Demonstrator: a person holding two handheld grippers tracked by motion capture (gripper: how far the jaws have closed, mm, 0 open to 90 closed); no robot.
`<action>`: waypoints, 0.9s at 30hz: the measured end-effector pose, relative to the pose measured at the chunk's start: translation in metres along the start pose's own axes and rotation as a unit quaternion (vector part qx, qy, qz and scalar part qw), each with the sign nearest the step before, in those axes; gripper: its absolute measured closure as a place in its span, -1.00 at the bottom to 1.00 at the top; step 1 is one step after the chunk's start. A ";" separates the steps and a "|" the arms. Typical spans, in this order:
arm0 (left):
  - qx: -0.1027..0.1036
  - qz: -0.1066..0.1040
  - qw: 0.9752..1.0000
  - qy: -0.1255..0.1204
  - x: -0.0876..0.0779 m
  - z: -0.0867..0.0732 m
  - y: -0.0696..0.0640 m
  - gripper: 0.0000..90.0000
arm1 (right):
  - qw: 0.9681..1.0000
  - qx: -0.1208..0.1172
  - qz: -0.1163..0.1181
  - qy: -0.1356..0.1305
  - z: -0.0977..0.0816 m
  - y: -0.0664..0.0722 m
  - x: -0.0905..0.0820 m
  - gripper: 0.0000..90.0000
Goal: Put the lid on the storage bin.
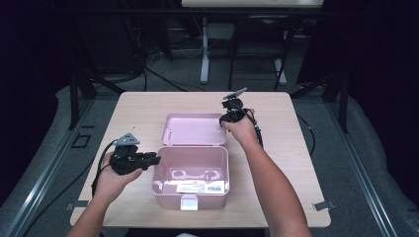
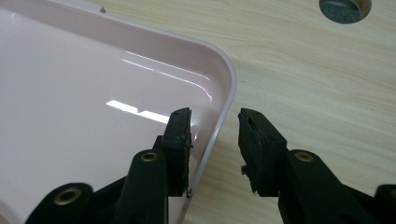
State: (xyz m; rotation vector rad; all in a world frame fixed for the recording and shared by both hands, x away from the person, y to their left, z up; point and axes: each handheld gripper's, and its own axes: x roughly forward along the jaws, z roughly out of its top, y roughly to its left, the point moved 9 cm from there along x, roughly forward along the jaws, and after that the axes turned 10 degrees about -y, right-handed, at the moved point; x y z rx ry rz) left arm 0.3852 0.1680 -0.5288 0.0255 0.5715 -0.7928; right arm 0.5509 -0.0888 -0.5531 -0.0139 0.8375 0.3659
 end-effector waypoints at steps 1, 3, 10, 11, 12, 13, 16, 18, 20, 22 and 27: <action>0.001 0.000 1.000 0.000 0.000 0.000 0.000 0.56 | 1.000 0.006 0.001 -0.002 0.000 0.000 0.001 0.43; 0.002 0.000 1.000 0.000 0.000 0.000 0.000 0.56 | 1.000 0.006 -0.002 0.001 0.000 -0.001 0.002 0.48; 0.002 0.003 1.000 -0.001 0.000 0.000 0.000 0.56 | 1.000 0.005 -0.005 -0.002 0.001 0.002 0.000 0.70; 0.002 0.004 1.000 0.000 0.000 0.000 0.000 0.56 | 1.000 0.002 -0.007 -0.003 0.001 0.003 0.000 0.71; 0.003 0.003 1.000 0.000 0.000 0.000 0.000 0.56 | 1.000 0.000 -0.009 -0.005 0.002 0.003 -0.001 0.71; 0.002 0.003 1.000 -0.001 0.000 0.000 0.000 0.56 | 1.000 0.000 -0.009 -0.006 0.002 0.003 -0.002 0.72; -0.001 0.003 1.000 -0.002 0.000 0.000 -0.001 0.56 | 1.000 0.007 -0.005 -0.007 0.003 0.003 -0.003 0.72; 0.000 0.003 1.000 -0.001 0.000 0.000 0.000 0.56 | 1.000 0.006 -0.005 -0.008 0.003 0.003 -0.003 0.72; 0.000 0.003 1.000 -0.001 0.000 0.000 0.000 0.56 | 1.000 0.008 -0.006 -0.006 0.003 0.003 -0.003 0.73; 0.001 0.004 1.000 0.000 0.000 0.000 0.000 0.56 | 1.000 0.013 -0.007 -0.005 0.003 0.003 -0.003 0.74; 0.001 0.004 1.000 0.000 0.000 0.000 0.000 0.56 | 1.000 0.013 -0.009 -0.014 0.007 0.004 -0.008 0.76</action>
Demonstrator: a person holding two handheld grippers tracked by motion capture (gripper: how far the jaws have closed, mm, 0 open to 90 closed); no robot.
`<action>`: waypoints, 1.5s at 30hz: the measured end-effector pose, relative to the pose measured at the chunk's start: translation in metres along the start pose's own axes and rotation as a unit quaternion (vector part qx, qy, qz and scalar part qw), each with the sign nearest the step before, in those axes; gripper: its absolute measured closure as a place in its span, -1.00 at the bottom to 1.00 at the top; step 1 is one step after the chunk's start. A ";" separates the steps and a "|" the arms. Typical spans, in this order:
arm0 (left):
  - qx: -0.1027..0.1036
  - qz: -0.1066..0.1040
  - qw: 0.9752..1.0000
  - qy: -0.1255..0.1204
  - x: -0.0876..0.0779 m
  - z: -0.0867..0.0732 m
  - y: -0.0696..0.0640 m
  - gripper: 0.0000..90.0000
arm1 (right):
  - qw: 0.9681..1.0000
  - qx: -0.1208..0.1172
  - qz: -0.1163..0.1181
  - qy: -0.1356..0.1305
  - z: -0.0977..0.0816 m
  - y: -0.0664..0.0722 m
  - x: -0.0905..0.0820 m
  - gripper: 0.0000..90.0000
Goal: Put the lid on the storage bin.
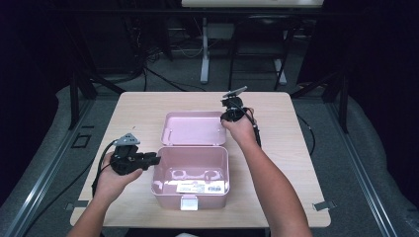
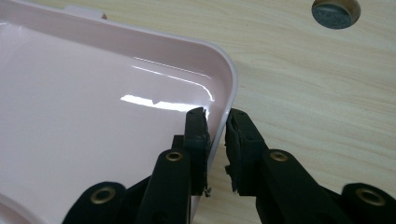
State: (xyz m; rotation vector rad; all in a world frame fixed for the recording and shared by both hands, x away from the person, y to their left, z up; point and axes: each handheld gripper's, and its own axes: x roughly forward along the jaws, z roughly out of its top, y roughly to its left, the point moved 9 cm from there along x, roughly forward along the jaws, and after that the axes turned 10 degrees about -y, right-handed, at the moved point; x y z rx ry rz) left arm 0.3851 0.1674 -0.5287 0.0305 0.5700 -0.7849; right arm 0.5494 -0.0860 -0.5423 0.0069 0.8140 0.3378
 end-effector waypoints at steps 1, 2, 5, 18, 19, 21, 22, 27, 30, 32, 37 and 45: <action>0.000 0.000 1.000 0.000 0.000 0.000 0.000 0.56 | 1.000 -0.001 0.000 -0.001 0.001 0.000 -0.002 0.76; 0.002 0.001 1.000 0.001 0.000 0.000 0.000 0.56 | 1.000 0.001 0.000 -0.001 0.001 0.000 -0.002 0.76; 0.002 0.002 1.000 0.001 0.000 0.000 0.000 0.56 | 1.000 0.006 0.002 -0.004 0.003 0.001 -0.005 0.78; -0.003 0.002 1.000 0.000 0.000 0.000 0.000 0.56 | 0.999 0.020 0.007 -0.034 0.015 0.004 -0.028 0.84; -0.002 0.002 1.000 0.000 0.000 0.000 0.000 0.57 | 0.999 0.018 0.007 -0.037 0.016 0.005 -0.030 0.84; -0.003 0.003 1.000 0.000 0.000 0.000 0.000 0.57 | 0.999 0.015 0.007 -0.041 0.017 0.005 -0.034 0.84; -0.002 0.002 1.000 -0.001 0.000 0.000 0.000 0.57 | 0.999 0.013 0.007 -0.042 0.017 0.005 -0.036 0.84; -0.003 0.003 1.000 -0.001 0.000 0.000 0.000 0.57 | 0.998 0.008 0.010 -0.056 0.020 0.007 -0.043 0.85; -0.002 0.003 1.000 -0.001 0.000 0.000 0.000 0.57 | 0.998 0.009 0.014 -0.062 0.021 0.008 -0.048 0.85; -0.003 0.003 1.000 -0.001 0.001 0.000 0.000 0.58 | 0.998 0.008 0.016 -0.066 0.021 0.008 -0.051 0.85; -0.004 0.004 1.000 -0.001 0.001 0.000 -0.001 0.58 | 0.997 0.002 0.016 -0.070 0.022 0.009 -0.059 0.86; -0.004 0.004 1.000 -0.002 0.001 0.000 0.000 0.58 | 0.996 -0.016 0.015 -0.088 0.025 0.014 -0.074 0.87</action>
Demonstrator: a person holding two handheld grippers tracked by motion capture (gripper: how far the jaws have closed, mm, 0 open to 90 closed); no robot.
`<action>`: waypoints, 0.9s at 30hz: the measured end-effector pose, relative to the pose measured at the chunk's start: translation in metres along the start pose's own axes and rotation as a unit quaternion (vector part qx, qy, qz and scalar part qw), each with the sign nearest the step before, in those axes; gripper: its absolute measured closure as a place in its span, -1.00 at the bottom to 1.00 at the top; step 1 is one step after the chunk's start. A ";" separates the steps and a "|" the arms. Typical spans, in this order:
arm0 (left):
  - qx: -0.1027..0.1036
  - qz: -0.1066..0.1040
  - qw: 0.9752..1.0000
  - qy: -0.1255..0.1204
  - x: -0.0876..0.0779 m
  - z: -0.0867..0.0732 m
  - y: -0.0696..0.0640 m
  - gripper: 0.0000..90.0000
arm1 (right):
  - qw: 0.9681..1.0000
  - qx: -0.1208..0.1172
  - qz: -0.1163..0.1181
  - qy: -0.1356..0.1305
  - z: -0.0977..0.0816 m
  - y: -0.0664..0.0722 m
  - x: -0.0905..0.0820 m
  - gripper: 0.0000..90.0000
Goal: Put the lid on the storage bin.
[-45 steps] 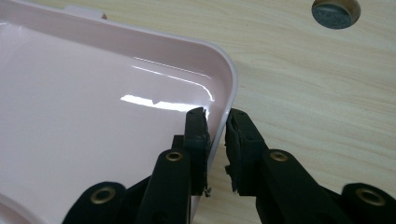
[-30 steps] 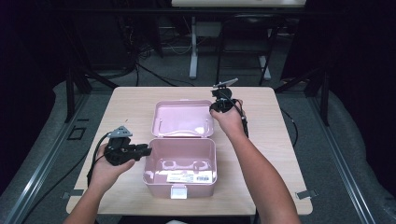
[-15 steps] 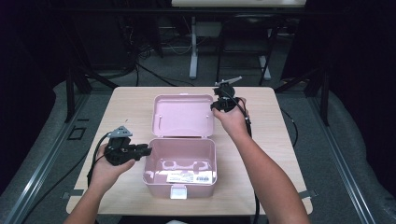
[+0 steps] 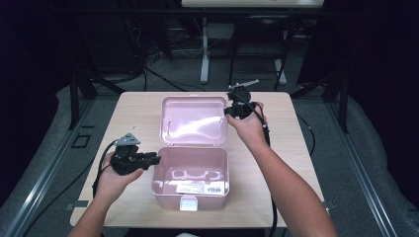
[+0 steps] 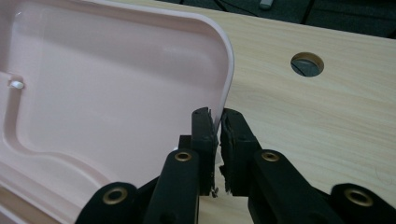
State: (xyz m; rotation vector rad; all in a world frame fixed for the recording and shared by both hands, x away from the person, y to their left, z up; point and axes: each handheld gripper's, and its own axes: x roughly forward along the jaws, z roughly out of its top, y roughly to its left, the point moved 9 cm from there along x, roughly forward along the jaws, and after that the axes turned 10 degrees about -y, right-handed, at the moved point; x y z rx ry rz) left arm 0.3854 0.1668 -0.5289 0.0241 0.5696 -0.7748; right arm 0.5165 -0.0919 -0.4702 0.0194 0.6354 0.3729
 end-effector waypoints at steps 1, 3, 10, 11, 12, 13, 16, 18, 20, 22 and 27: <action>0.000 0.000 1.000 0.000 0.000 0.000 0.000 0.58 | 1.000 0.000 0.002 -0.004 0.001 0.001 -0.002 0.88; 0.001 0.000 1.000 0.000 0.000 0.000 0.000 0.58 | 1.000 -0.002 0.006 -0.010 0.002 0.002 -0.006 0.88; 0.000 0.001 1.000 0.001 0.000 0.000 0.000 0.58 | 0.999 -0.020 0.011 -0.030 0.004 0.008 -0.023 0.89; 0.000 0.001 1.000 0.000 0.000 0.000 0.000 0.58 | 0.999 -0.022 0.012 -0.033 0.004 0.009 -0.025 0.89; 0.000 0.001 1.000 0.000 0.000 0.000 0.000 0.58 | 0.999 -0.026 0.013 -0.037 0.005 0.009 -0.027 0.89; 0.000 0.001 1.000 0.000 0.000 0.000 0.000 0.58 | 0.999 -0.027 0.013 -0.038 0.005 0.010 -0.029 0.89; -0.002 0.001 1.000 -0.001 0.000 0.000 0.000 0.58 | 0.999 -0.032 0.016 -0.041 0.005 0.011 -0.034 0.89; -0.001 0.001 1.000 0.000 0.000 0.000 0.000 0.58 | 0.998 -0.033 0.017 -0.045 0.005 0.012 -0.035 0.90; -0.001 0.002 1.000 -0.001 0.000 0.000 0.000 0.58 | 0.998 -0.036 0.016 -0.044 0.004 0.012 -0.037 0.90; -0.001 0.001 1.000 0.000 0.000 0.000 0.000 0.58 | 0.998 -0.037 0.016 -0.047 0.004 0.013 -0.038 0.90; -0.001 0.002 1.000 -0.001 0.000 0.000 0.000 0.58 | 0.997 -0.047 0.016 -0.061 0.004 0.015 -0.043 0.90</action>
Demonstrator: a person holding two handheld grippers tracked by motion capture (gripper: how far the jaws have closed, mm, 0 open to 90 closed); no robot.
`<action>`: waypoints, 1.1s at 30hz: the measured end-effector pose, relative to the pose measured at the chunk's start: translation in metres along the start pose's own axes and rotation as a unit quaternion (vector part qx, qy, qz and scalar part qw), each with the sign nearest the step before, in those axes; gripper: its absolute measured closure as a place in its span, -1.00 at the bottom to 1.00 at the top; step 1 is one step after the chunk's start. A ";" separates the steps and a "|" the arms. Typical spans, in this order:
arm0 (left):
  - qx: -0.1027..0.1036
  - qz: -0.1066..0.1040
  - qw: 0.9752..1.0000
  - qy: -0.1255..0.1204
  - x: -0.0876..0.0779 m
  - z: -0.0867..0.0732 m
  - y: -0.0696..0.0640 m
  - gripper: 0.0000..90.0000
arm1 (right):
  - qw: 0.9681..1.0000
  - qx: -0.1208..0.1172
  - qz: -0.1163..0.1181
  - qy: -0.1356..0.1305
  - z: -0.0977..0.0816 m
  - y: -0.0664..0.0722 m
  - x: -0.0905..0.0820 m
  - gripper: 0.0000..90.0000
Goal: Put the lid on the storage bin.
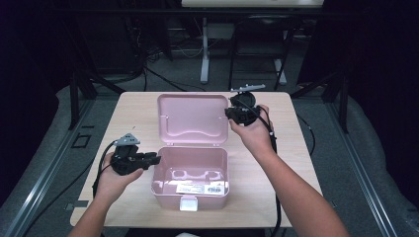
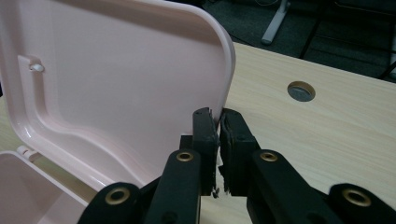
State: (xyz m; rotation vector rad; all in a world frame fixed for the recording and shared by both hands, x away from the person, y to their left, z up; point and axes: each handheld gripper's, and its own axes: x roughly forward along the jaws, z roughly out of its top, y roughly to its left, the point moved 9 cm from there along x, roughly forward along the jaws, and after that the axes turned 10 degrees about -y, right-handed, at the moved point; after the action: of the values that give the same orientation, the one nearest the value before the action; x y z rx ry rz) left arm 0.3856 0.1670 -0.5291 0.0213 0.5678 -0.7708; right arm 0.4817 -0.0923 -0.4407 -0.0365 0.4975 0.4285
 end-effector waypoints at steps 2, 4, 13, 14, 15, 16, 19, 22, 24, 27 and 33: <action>0.001 0.000 1.000 0.001 0.000 0.000 0.000 0.58 | 1.000 0.001 0.002 -0.004 0.000 0.001 -0.002 0.90; 0.001 0.000 1.000 0.001 0.000 0.000 0.000 0.58 | 1.000 -0.002 0.002 -0.014 0.000 0.002 -0.005 0.90; -0.001 0.000 1.000 0.000 0.000 0.000 0.000 0.58 | 0.999 -0.012 0.003 -0.032 -0.002 0.006 -0.013 0.90; -0.001 0.001 1.000 -0.001 0.000 0.000 0.000 0.58 | 0.999 -0.012 0.003 -0.035 -0.002 0.006 -0.014 0.90; -0.001 0.001 1.000 0.000 0.000 0.000 0.000 0.58 | 0.999 -0.014 0.004 -0.038 -0.002 0.007 -0.016 0.91; -0.001 0.001 1.000 0.000 0.000 0.000 0.000 0.58 | 0.999 -0.014 0.004 -0.042 -0.003 0.008 -0.017 0.91; -0.002 0.002 1.000 -0.001 0.000 0.000 0.000 0.59 | 0.999 -0.021 0.002 -0.050 -0.003 0.010 -0.021 0.91; -0.001 0.001 1.000 0.000 0.000 0.000 0.000 0.59 | 0.998 -0.026 0.003 -0.057 -0.005 0.012 -0.026 0.91; -0.001 0.001 1.000 0.000 0.000 0.000 0.000 0.59 | 0.998 -0.027 0.003 -0.061 -0.006 0.013 -0.028 0.91; -0.001 0.002 1.000 0.000 0.000 0.000 0.000 0.59 | 0.997 -0.026 0.004 -0.070 -0.007 0.014 -0.030 0.92; -0.001 0.002 1.000 0.000 0.000 0.000 0.000 0.59 | 0.997 -0.012 0.011 -0.081 -0.010 0.017 -0.037 0.93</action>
State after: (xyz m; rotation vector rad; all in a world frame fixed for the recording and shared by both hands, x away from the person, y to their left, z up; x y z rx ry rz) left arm 0.3855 0.1669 -0.5292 0.0201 0.5691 -0.7652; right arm 0.4412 -0.0929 -0.4314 -0.0200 0.3335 0.4556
